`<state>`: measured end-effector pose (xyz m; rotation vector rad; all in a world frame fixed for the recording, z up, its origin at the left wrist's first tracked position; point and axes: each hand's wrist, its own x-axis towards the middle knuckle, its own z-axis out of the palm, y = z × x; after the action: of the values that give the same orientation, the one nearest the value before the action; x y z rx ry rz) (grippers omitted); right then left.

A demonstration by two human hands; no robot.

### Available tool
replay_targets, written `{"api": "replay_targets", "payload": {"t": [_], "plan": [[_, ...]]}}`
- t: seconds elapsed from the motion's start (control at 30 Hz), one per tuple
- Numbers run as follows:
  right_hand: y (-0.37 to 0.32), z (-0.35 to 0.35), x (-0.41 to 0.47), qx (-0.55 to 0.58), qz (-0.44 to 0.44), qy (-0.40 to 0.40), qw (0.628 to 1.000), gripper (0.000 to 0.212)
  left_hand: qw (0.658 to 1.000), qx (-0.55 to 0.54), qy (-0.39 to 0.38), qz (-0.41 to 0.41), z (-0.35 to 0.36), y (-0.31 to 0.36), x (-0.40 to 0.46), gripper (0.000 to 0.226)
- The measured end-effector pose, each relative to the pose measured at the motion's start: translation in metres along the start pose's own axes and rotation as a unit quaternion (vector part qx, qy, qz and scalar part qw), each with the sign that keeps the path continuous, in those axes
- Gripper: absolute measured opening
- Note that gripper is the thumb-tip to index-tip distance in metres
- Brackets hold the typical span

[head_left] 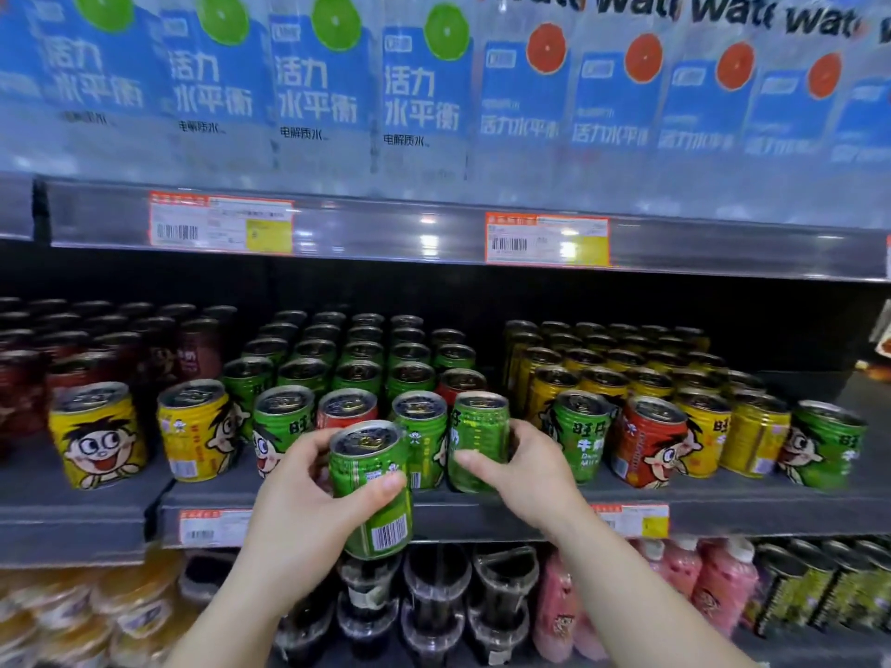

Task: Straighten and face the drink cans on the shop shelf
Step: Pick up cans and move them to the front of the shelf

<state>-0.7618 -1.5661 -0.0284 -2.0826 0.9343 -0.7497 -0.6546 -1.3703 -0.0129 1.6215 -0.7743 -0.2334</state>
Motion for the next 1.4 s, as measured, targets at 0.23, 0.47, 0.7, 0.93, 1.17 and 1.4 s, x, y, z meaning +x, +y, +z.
{"api": "replay_targets", "payload": {"t": [0.23, 0.47, 0.7, 0.93, 1.17, 1.4], "plan": [[0.004, -0.014, 0.008, -0.036, -0.024, -0.058, 0.997, 0.057, 0.999, 0.004, 0.035, -0.014, 0.013, 0.004, 0.000, 0.045], [-0.014, -0.032, 0.021, -0.010, -0.046, -0.022, 0.999, 0.089, 0.998, 0.035, 0.046, -0.012, 0.020, 0.003, 0.005, 0.056], [-0.035, -0.023, 0.046, 0.010, -0.064, -0.006, 0.998, 0.072, 0.999, 0.022, 0.048, -0.005, 0.017, 0.011, 0.010, 0.064], [-0.040, -0.035, 0.086, -0.054, -0.089, -0.039, 0.994, 0.063, 0.999, 0.014, 0.041, -0.006, 0.012, 0.012, 0.012, 0.056], [-0.048, -0.045, 0.109, -0.196, -0.114, -0.172, 0.958, 0.077, 0.999, 0.007, 0.032, -0.015, 0.008, 0.006, 0.015, 0.059], [-0.057, -0.046, 0.121, -0.279, -0.081, -0.262, 0.920, 0.059, 0.998, 0.043, 0.045, -0.009, 0.006, -0.002, 0.015, 0.056]]}}
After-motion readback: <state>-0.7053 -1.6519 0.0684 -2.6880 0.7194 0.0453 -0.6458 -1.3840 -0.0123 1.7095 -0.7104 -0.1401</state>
